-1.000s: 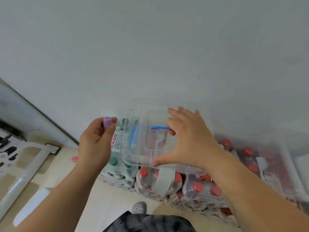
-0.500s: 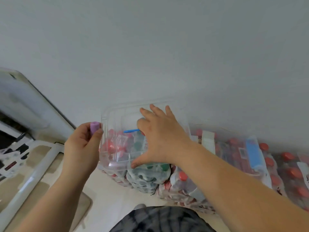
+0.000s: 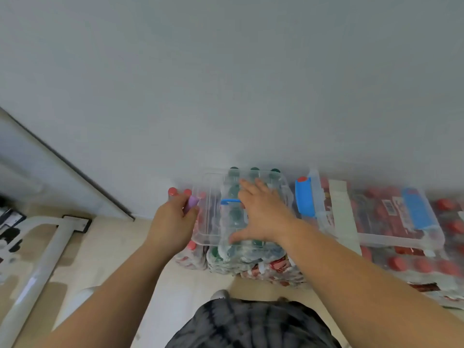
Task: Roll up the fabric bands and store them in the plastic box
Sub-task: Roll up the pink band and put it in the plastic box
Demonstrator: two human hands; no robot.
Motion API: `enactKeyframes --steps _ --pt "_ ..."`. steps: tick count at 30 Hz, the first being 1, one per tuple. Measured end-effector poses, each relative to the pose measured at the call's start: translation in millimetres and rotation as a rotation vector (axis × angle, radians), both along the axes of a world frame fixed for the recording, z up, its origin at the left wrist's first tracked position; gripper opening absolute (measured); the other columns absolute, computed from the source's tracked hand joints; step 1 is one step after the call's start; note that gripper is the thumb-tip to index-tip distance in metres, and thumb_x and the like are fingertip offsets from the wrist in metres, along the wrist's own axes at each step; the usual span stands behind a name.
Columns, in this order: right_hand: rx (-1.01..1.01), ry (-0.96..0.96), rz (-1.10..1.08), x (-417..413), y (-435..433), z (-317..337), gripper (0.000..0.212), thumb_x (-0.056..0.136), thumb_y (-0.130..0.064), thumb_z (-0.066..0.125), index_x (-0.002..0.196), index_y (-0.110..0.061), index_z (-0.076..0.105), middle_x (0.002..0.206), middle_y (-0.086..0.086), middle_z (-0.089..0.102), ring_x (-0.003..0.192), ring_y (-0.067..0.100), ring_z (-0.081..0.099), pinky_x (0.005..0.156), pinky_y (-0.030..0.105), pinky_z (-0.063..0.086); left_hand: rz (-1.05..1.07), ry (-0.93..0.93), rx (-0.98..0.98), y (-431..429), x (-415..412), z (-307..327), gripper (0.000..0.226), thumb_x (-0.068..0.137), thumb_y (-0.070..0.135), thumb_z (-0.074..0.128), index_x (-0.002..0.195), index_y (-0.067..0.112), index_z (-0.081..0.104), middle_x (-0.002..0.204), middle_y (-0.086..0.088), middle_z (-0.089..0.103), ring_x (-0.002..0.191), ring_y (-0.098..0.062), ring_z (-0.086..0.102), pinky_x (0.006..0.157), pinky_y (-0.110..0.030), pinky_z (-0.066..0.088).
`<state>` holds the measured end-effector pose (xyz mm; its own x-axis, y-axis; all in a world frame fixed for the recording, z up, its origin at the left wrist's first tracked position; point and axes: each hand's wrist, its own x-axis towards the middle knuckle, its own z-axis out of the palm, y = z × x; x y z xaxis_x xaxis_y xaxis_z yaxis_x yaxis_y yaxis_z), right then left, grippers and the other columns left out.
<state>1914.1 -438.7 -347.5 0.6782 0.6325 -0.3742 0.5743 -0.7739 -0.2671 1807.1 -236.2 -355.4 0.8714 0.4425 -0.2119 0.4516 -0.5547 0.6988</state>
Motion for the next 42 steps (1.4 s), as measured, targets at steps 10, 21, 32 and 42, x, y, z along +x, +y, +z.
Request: enactKeyframes --steps 10,21,32,42 --pt "0.026 0.064 -0.249 3 -27 -14 0.128 0.061 -0.083 0.073 0.160 -0.025 0.014 0.173 -0.003 -0.002 0.159 0.029 -0.008 0.122 0.048 0.000 -0.180 -0.001 0.049 -26 14 -4 0.030 0.102 0.031 0.053 0.074 0.019 0.053 0.054 0.006 0.048 0.054 -0.007 0.047 0.051 -0.028 0.033" --pt "0.612 -0.130 -0.363 -26 -32 60 0.047 0.103 -0.039 0.056 0.144 -0.017 0.054 0.138 0.003 0.061 0.124 0.019 0.057 0.107 0.034 0.045 -0.252 -0.349 -0.089 -69 36 46 0.010 0.101 0.028 0.060 0.095 0.029 0.068 0.086 0.009 0.067 0.084 -0.005 0.062 0.072 -0.017 0.050" --pt "1.124 0.177 -0.523 16 -152 113 0.021 0.084 -0.015 0.083 0.101 -0.025 0.076 0.087 -0.003 0.077 0.082 0.017 0.073 0.071 0.029 0.060 -0.301 -0.489 -0.293 -192 80 105 0.011 0.095 0.033 0.070 0.105 0.034 0.074 0.095 0.012 0.073 0.093 -0.005 0.069 0.079 -0.015 0.053" --pt "1.091 0.307 -0.526 56 -210 80 0.014 0.080 -0.040 0.078 0.086 -0.027 0.077 0.077 -0.005 0.079 0.071 0.018 0.075 0.071 0.054 0.063 -0.097 -0.467 -0.313 -260 98 94 0.018 0.082 0.033 0.084 0.085 0.030 0.066 0.080 0.007 0.073 0.077 -0.014 0.072 0.075 -0.039 0.063"
